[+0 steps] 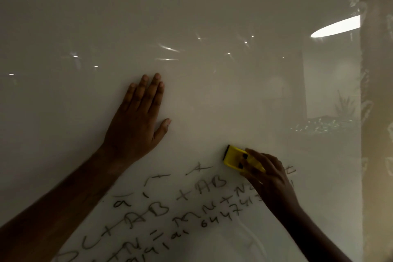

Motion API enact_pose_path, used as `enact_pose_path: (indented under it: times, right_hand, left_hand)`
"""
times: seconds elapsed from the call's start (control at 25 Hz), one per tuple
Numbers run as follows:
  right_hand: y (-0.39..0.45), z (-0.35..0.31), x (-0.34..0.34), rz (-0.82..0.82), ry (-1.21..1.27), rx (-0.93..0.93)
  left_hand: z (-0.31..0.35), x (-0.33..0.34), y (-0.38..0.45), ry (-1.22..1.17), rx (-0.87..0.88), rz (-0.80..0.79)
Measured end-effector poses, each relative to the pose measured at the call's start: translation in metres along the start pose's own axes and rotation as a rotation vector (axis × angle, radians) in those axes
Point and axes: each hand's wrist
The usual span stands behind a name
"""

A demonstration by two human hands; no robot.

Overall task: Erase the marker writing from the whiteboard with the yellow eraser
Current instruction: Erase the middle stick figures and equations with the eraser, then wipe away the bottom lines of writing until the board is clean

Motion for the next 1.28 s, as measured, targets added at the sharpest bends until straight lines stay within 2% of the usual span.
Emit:
enact_pose_path:
  times: [0.2,0.36,0.52,0.64,0.8,0.96,1.04,1.12,1.28]
  right_hand:
    - [0.03,-0.068,0.011,0.01,0.068,-0.105]
    - [-0.009,-0.06,0.014,-0.102,0.011,-0.241]
    - [0.006,-0.029,0.001,-0.06,-0.001,-0.092]
    - [0.048,-0.044,-0.005,0.018,0.063,-0.066]
    - [0.045,-0.073,0.01,-0.023,0.043,-0.246]
    - [-0.017,-0.041,0.01,-0.189,-0.092,-0.415]
    - [-0.02,-0.02,-0.001,-0.183,-0.09,-0.343]
    - [-0.001,-0.01,-0.01,-0.097,-0.054,-0.231]
    - [0.055,-0.039,-0.009,0.042,-0.009,-0.153]
  left_hand:
    - [-0.001,-0.003,0.0,0.001,0.009,-0.017]
    - [-0.012,-0.006,-0.007,-0.017,0.044,-0.004]
    - [-0.051,-0.01,-0.04,-0.02,-0.045,0.002]
    - [-0.064,-0.011,-0.06,-0.014,-0.084,-0.013]
    - [-0.064,-0.01,-0.064,-0.017,-0.093,-0.012]
    - [-0.064,-0.009,-0.066,-0.031,-0.097,-0.016]
    - [-0.062,-0.01,-0.066,-0.038,-0.105,-0.015]
    - [-0.061,-0.01,-0.065,-0.046,-0.107,-0.017]
    - [-0.059,-0.01,-0.065,-0.038,-0.113,-0.016]
Point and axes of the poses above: each hand's wrist, its own y-axis towards the middle knuckle, its own x-axis out of the palm, z = x × y, and after that the axes turned 11 degrees about -z, right-handed
